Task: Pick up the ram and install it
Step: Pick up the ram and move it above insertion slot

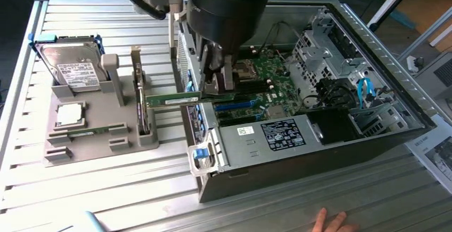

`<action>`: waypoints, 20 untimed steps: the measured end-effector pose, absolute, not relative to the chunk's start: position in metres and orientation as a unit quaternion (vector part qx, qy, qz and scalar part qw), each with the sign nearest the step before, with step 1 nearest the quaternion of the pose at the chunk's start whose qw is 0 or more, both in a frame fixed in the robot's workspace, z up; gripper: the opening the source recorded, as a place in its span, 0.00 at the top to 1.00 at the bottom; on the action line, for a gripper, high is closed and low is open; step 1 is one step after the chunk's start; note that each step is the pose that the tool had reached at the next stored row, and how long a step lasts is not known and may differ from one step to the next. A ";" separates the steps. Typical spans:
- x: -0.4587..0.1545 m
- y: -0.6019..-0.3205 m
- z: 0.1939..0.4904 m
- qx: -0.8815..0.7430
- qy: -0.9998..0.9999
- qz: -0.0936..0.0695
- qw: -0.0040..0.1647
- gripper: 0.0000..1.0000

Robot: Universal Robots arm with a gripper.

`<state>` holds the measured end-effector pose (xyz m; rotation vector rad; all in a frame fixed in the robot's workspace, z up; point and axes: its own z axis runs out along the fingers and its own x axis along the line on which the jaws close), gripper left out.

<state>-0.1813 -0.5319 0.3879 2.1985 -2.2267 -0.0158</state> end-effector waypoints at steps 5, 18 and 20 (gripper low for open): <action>-0.170 -0.533 0.388 0.703 -0.711 -0.005 0.007 0.88; -0.136 -0.536 0.388 0.704 -0.710 -0.007 0.008 0.88; -0.130 -0.537 0.388 0.704 -0.710 -0.007 0.008 0.88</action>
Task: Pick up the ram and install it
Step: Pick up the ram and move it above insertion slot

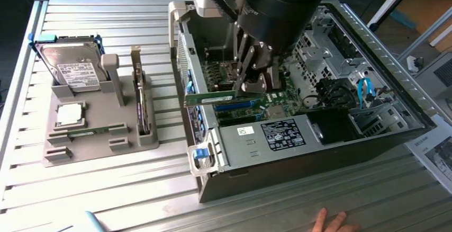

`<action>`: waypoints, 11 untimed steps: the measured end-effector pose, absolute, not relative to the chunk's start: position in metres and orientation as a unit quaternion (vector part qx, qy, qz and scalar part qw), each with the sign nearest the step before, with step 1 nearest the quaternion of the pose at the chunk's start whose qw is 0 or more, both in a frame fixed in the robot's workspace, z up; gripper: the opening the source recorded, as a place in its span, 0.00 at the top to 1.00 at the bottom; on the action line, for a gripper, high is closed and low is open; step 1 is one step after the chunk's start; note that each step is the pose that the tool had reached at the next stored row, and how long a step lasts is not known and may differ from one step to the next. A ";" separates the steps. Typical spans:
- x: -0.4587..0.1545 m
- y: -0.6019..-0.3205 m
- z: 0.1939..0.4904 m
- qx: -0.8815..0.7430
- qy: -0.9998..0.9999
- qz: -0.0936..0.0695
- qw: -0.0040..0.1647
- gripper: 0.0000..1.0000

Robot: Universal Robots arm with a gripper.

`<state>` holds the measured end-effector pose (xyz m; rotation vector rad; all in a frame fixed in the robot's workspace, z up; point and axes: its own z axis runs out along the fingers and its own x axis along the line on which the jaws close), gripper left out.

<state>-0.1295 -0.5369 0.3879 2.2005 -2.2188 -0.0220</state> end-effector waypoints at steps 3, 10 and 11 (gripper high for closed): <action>-0.120 -0.538 0.388 0.704 -0.710 -0.007 0.009 0.88; -0.102 -0.539 0.388 0.705 -0.709 -0.008 0.010 0.88; -0.099 -0.539 0.388 0.705 -0.709 -0.009 0.010 0.88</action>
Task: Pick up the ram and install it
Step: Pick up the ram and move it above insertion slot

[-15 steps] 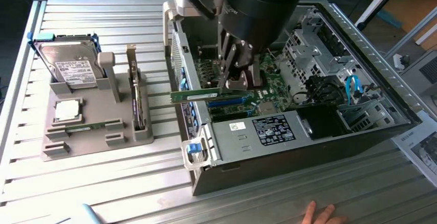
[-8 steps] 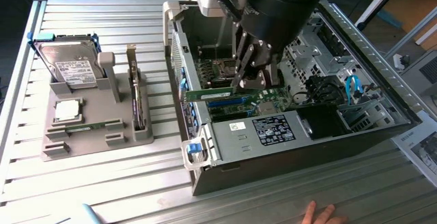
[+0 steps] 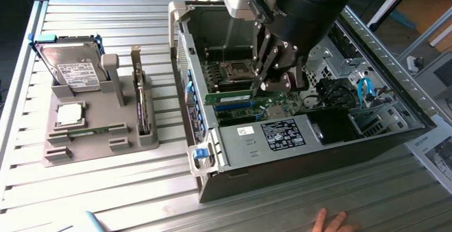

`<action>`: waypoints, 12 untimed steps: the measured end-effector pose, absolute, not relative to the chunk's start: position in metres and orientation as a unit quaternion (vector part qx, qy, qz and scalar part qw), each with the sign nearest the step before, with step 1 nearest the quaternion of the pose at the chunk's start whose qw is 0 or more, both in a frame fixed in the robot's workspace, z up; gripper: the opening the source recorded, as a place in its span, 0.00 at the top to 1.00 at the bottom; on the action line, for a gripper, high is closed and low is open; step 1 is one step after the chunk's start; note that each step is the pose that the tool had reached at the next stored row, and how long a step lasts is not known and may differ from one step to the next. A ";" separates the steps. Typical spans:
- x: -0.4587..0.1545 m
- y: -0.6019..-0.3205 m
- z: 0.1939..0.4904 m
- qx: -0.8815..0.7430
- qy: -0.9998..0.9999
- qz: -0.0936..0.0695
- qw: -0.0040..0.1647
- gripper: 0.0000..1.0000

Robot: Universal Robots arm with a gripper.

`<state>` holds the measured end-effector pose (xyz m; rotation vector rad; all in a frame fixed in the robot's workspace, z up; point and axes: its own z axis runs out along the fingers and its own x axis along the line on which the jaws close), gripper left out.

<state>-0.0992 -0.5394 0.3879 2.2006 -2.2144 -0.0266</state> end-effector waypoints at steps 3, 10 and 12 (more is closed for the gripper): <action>-0.090 -0.540 0.388 0.705 -0.709 -0.009 0.010 0.88; -0.074 -0.542 0.388 0.705 -0.709 -0.010 0.011 0.88; -0.069 -0.544 0.388 0.705 -0.709 -0.010 0.012 0.88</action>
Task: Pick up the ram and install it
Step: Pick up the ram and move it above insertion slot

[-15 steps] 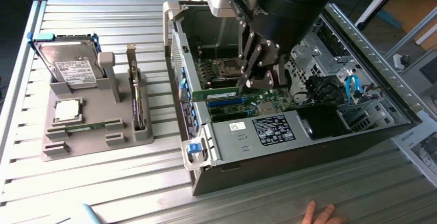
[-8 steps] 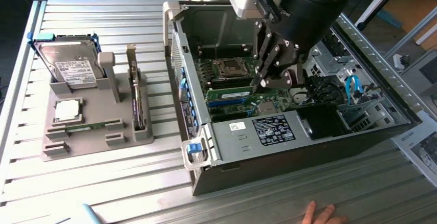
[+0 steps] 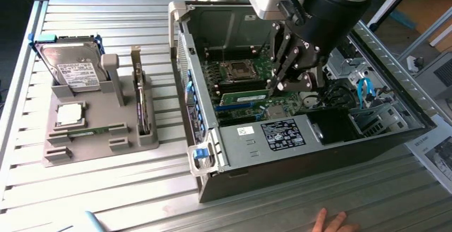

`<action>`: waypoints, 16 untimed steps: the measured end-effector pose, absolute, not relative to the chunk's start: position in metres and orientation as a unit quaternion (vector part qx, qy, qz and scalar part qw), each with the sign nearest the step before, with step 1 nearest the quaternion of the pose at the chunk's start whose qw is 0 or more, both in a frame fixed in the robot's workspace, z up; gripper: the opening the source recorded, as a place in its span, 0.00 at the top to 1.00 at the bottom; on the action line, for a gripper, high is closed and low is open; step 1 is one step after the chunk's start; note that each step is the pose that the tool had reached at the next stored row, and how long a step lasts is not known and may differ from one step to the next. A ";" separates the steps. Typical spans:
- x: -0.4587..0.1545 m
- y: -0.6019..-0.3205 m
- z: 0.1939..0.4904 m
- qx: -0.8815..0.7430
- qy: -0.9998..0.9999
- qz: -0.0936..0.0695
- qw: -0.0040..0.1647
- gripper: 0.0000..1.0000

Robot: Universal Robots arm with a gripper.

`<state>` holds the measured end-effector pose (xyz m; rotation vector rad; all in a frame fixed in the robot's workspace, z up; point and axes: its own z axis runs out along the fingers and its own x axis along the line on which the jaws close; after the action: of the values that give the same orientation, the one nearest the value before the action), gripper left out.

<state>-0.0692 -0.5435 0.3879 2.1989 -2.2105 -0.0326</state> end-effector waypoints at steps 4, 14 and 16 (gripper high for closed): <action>-0.062 -0.545 0.388 0.705 -0.709 -0.011 0.012 0.88; -0.060 -0.545 0.388 0.705 -0.709 -0.009 0.011 0.88; -0.060 -0.545 0.388 0.706 -0.708 -0.006 0.008 0.88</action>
<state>-0.0596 -0.5455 0.3879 2.2064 -2.2149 -0.0198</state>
